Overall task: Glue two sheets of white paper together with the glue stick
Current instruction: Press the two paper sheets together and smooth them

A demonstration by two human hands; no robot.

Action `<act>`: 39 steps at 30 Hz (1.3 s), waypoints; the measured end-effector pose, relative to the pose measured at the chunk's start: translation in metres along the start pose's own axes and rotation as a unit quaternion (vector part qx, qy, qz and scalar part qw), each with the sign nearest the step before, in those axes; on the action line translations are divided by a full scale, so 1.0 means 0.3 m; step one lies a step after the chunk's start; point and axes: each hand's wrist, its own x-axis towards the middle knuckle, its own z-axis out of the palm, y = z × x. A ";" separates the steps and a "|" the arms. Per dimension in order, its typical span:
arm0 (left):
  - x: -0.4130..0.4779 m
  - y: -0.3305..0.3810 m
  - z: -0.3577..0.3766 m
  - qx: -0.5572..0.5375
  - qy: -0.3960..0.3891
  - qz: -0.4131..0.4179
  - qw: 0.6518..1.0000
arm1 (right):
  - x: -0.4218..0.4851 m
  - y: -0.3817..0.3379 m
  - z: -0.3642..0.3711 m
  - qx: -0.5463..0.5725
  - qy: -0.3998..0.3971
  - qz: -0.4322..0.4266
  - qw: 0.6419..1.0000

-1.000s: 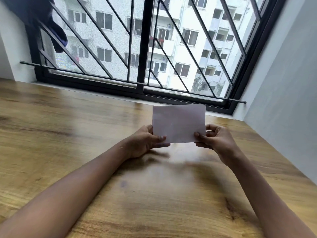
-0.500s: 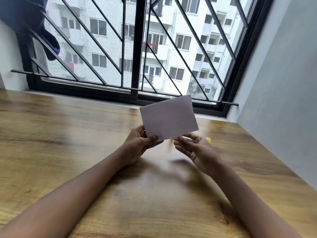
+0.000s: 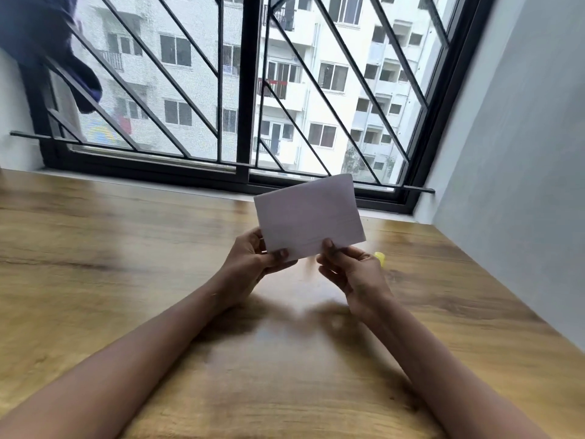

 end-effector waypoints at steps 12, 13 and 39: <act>-0.002 0.014 0.002 -0.040 0.007 -0.021 0.999 | 0.015 -0.065 -0.063 0.068 0.060 -0.012 0.996; -0.005 0.013 0.009 -0.057 0.015 -0.021 0.998 | 0.015 -0.065 -0.059 0.077 0.063 -0.017 0.995; 0.005 0.045 0.011 -0.167 0.167 -0.005 0.972 | -0.029 0.013 0.046 0.112 -0.010 -0.022 0.993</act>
